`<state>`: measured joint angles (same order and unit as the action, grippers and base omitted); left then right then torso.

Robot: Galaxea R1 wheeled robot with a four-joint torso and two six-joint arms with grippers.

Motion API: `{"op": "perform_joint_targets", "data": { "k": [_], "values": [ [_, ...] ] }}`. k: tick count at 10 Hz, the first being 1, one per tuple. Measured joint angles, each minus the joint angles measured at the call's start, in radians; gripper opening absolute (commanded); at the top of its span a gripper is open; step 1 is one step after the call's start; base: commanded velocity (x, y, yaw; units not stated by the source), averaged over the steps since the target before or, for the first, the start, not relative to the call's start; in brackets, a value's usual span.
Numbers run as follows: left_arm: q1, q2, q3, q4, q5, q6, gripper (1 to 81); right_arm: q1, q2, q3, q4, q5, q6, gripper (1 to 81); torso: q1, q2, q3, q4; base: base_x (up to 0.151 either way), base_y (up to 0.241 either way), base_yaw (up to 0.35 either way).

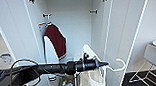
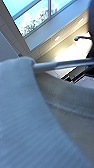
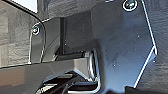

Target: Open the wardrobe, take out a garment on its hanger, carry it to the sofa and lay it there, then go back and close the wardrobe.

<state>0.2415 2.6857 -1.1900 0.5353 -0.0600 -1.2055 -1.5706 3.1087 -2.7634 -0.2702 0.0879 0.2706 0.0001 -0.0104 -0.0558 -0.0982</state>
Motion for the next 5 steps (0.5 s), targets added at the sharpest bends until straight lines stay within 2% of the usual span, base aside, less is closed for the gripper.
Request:
{"op": "perform_joint_targets", "data": {
  "k": [5],
  "values": [
    [0.000, -0.009, 0.006, 0.001, 0.004, 0.000, 1.0, -0.003, 0.002, 0.000, 0.001, 0.013, 0.002, 81.1, 0.000, 0.000, 0.000, 0.000, 0.000, 0.000, -0.204]
  ]
}}
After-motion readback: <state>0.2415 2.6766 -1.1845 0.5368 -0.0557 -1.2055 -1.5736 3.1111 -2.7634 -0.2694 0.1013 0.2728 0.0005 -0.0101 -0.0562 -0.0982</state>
